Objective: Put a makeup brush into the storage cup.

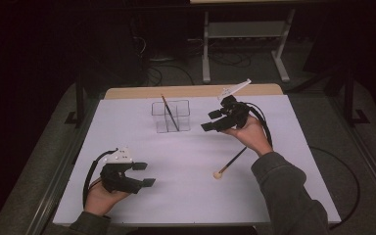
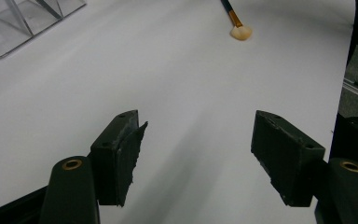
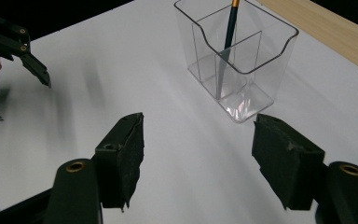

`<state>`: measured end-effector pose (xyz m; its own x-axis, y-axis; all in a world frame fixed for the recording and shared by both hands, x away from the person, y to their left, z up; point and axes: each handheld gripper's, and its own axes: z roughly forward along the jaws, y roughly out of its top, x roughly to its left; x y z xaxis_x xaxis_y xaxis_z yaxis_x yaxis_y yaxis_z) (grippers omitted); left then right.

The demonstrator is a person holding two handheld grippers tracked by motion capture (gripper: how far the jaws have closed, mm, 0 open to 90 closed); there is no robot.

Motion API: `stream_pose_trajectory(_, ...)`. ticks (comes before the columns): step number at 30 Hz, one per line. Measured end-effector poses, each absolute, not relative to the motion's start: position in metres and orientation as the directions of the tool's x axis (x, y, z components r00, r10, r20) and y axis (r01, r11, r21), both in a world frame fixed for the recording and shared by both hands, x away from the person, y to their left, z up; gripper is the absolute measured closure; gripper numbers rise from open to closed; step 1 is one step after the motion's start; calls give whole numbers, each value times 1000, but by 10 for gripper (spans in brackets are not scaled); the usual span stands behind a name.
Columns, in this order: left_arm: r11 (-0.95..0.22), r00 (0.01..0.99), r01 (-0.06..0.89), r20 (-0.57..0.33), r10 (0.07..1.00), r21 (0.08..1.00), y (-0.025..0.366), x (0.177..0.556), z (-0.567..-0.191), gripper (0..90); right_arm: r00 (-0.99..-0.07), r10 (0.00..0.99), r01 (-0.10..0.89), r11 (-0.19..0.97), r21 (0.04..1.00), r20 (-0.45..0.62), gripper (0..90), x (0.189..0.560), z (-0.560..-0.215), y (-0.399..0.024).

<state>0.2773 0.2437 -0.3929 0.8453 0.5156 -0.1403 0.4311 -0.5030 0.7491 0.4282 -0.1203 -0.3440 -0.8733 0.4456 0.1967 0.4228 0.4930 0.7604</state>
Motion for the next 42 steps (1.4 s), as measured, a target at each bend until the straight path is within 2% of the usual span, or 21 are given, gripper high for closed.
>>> stream_pose_trajectory(42,-496,839,441,-148,523,748,240,278,-394,300,-860,467,436,468,768,204,301,389,-358,-164)
